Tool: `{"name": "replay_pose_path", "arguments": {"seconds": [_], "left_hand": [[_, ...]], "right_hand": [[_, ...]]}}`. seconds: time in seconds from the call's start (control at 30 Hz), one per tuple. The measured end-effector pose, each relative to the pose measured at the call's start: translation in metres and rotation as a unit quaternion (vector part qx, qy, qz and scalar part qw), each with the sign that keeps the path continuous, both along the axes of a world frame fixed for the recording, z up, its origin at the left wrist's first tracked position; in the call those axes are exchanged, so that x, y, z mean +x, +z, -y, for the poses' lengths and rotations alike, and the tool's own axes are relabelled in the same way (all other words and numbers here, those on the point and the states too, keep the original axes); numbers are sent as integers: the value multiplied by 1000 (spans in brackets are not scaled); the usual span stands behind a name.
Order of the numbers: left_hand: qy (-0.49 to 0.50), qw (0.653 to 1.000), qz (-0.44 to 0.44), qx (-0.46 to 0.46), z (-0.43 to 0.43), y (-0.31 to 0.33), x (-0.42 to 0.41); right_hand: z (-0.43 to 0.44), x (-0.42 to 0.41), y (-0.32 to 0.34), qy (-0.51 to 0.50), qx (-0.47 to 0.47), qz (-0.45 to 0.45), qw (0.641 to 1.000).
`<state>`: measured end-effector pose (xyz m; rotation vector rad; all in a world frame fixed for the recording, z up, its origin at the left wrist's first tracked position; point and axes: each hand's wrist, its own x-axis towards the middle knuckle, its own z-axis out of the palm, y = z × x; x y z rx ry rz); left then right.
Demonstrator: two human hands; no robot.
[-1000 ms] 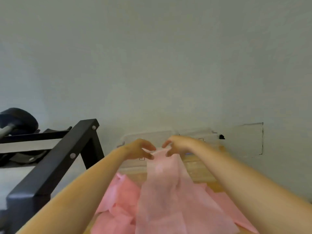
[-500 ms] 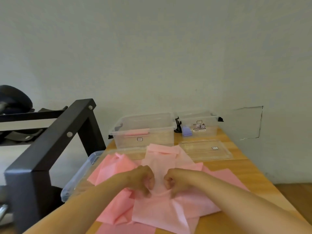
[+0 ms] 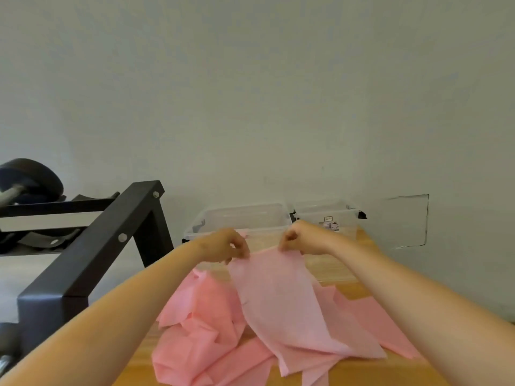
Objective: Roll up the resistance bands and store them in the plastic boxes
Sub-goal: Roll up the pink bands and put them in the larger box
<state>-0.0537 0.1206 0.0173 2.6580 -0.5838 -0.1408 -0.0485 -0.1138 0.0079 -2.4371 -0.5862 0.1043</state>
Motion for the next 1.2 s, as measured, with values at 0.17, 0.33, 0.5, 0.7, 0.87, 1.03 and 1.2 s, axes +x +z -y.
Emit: {"name": "replay_pose_path", "arguments": {"seconds": [0.17, 0.33, 0.5, 0.7, 0.87, 1.03, 1.2], "left_hand": [[25, 991, 73, -110, 12, 72, -3], [52, 952, 201, -227, 25, 136, -6], [47, 912, 334, -232, 34, 174, -10], [52, 872, 429, -231, 39, 182, -7], [73, 986, 152, 2, 41, 98, 9], [26, 995, 2, 98, 38, -5, 12], [-41, 984, -159, 65, 48, -55, -7]], "right_hand": [[7, 1, 71, -37, 68, 120, 990], [8, -1, 142, -87, 191, 227, 951], [6, -9, 185, -126, 253, 316, 906], [1, -16, 193, -133, 290, 409, 855], [-9, 11, 105, -83, 9, 196, 977], [-7, 9, 12, 18, -123, -18, 992], [-4, -2, -41, 83, -187, -207, 957]]}}
